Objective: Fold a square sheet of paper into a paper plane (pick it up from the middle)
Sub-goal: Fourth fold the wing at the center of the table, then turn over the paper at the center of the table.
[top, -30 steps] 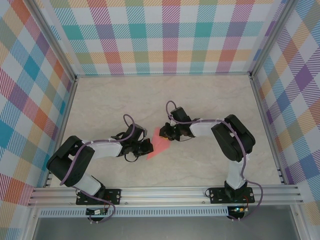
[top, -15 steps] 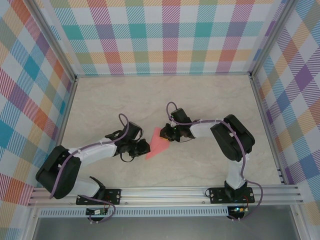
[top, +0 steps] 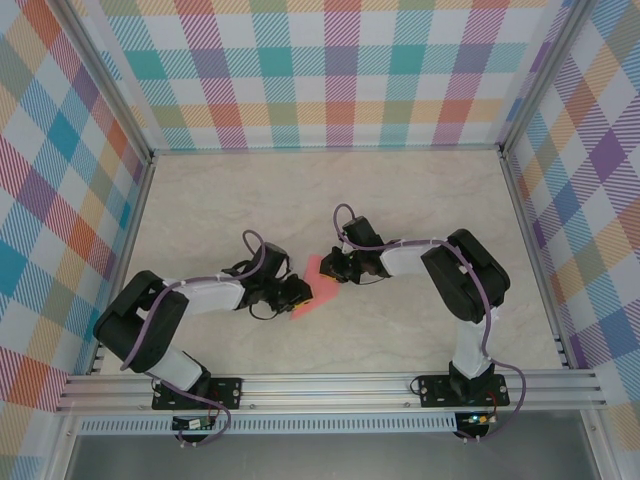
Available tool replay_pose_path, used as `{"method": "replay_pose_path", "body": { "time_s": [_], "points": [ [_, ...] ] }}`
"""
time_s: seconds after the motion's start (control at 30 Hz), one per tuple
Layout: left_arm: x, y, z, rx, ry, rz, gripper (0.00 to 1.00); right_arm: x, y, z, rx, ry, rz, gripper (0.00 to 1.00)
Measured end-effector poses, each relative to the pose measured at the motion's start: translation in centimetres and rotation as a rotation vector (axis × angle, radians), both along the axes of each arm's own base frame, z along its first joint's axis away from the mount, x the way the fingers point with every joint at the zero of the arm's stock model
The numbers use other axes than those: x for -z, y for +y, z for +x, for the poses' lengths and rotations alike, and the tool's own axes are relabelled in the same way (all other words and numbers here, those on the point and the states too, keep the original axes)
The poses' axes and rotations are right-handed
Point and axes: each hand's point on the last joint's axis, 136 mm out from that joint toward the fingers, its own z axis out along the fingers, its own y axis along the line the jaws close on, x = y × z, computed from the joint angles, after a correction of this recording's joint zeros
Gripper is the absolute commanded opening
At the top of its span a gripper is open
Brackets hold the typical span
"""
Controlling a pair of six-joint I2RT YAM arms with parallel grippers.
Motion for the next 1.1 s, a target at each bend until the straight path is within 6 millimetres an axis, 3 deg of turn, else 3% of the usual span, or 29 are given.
{"method": "replay_pose_path", "body": {
  "time_s": [0.47,0.83,1.1],
  "points": [
    [0.7,2.2,-2.5,-0.011,-0.023,0.009,0.19,0.0,0.0,0.0,0.0,-0.001,0.001,0.15],
    [0.7,3.6,-4.7,0.092,0.0,0.093,0.2,0.0,0.0,0.0,0.0,-0.001,0.0,0.15],
    [0.0,5.9,-6.6,0.112,0.037,0.191,0.22,-0.1,0.0,-0.1,-0.023,-0.021,0.0,0.17]
  ]
}}
